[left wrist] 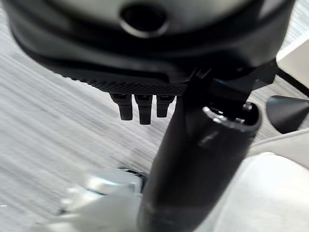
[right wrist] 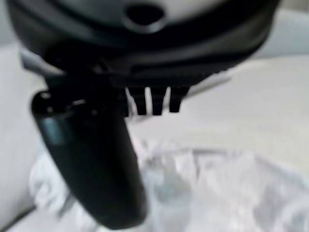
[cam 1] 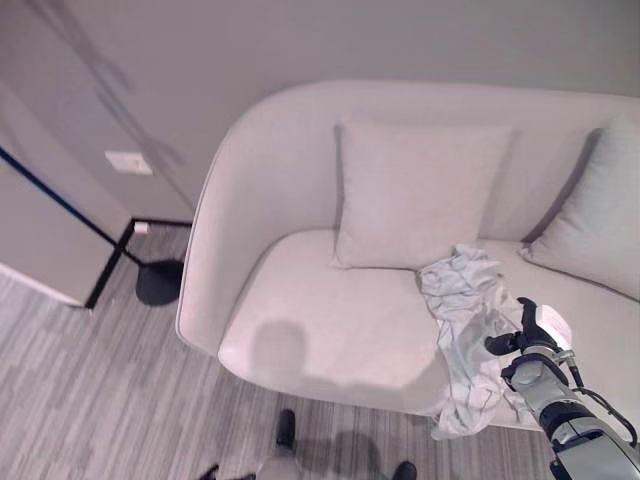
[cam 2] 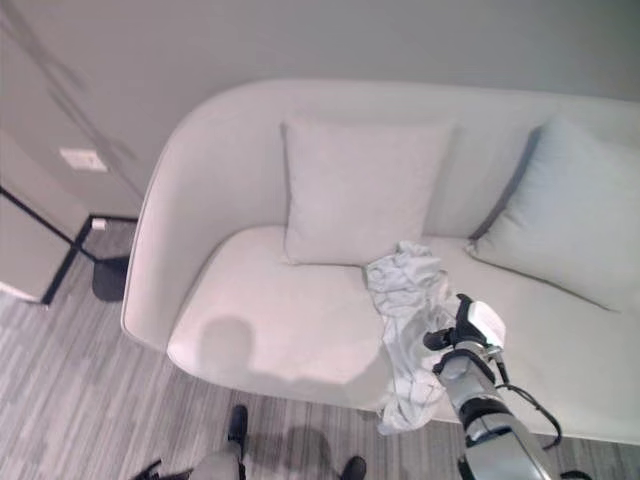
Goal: Hang the clothes on the sofa on the clothes rack.
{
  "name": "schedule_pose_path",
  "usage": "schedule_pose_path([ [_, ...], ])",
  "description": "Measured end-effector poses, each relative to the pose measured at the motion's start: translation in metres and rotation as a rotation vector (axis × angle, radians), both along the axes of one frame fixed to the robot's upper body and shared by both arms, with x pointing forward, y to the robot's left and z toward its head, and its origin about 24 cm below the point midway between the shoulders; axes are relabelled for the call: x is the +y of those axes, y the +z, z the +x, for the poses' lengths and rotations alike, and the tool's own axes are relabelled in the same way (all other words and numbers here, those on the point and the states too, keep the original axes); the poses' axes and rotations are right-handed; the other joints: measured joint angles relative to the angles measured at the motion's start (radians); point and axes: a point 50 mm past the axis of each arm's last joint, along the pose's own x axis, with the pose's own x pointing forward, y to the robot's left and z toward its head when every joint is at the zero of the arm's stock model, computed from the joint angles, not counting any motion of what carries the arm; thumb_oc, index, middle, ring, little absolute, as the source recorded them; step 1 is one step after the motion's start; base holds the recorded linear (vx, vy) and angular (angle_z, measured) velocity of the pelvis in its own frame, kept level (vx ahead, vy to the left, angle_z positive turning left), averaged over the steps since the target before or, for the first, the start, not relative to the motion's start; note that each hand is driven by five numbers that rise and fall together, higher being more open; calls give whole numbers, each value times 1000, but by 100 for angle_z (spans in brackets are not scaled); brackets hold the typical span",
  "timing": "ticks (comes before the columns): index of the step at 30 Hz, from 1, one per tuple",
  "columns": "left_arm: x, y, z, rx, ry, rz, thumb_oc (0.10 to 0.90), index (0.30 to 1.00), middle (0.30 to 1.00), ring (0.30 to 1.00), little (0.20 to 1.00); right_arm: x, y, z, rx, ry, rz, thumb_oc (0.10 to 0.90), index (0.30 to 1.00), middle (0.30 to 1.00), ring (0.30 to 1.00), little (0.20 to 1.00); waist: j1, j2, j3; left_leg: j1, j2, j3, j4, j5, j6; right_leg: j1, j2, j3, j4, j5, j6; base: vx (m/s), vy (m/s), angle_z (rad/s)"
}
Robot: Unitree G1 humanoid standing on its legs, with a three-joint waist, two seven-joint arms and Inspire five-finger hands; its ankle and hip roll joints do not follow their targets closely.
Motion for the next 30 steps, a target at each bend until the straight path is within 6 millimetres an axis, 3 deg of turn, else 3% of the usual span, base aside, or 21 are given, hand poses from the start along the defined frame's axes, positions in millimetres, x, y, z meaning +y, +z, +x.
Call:
schedule_pose_path([
  [3, -4, 2, 15, -26, -60, -3, 800, 900, 900, 900, 900, 16, 18, 23, -102, 45, 48, 800, 900, 900, 900, 900, -3, -3, 8, -46, -2, 17, 0, 5, 9, -54, -4, 28, -4, 6, 3, -15, 46, -14],
  [7, -14, 3, 21, -48, -119, -12, 800, 900, 900, 900, 900, 20, 29, 34, -141, 61, 49, 800, 900, 900, 900, 900, 1, 31, 18, -61, -2, 41, 0, 3, 16, -88, -8, 51, 3, 15, 4, -30, 81, -14],
  [9, -21, 6, 31, -93, -140, -16, 800, 900, 900, 900, 900, 18, 41, 42, -168, 54, 31, 800, 900, 900, 900, 900, -18, 64, 36, -88, -3, 61, 0, 4, 17, -125, -11, 73, 4, 28, 3, -27, 69, -39],
  [14, -43, 14, 53, -188, -261, -9, 800, 900, 900, 900, 900, 14, 38, 36, -156, 34, -42, 800, 900, 900, 900, 900, -74, 65, 54, -90, 4, 72, 0, 0, 23, -148, -8, 102, 4, 28, 2, 14, -18, -16],
  [17, -54, 14, 56, -202, -267, -32, 800, 900, 900, 900, 900, 14, 33, 31, -162, 34, -46, 800, 900, 900, 900, 900, -91, 57, 61, -88, 8, 73, 0, 0, 23, -153, -5, 111, 4, 28, 2, 27, -38, -8],
  [21, -53, 15, 58, -205, -270, -19, 800, 900, 900, 900, 900, 18, 17, 19, -128, 45, -62, 800, 900, 900, 900, 900, -89, 57, 72, -89, 15, 75, 0, 0, 23, -162, 1, 124, 4, 29, 2, -12, -26, -10],
  [26, -63, 21, 73, -240, -389, 28, 800, 900, 900, 900, 900, 19, 10, 18, -91, 31, -71, 800, 900, 900, 900, 900, -76, 83, 100, -148, 21, 68, 0, 5, 23, -220, 7, 126, 3, 44, -2, -41, 3, -2],
  [30, -73, 31, 92, -299, -501, 78, 800, 900, 900, 900, 900, 27, 16, 27, -134, 5, -69, 800, 900, 900, 900, 900, -73, 113, 157, -184, 18, 66, 0, 17, 24, -257, 4, 127, 4, 60, -3, -23, 17, 0],
])
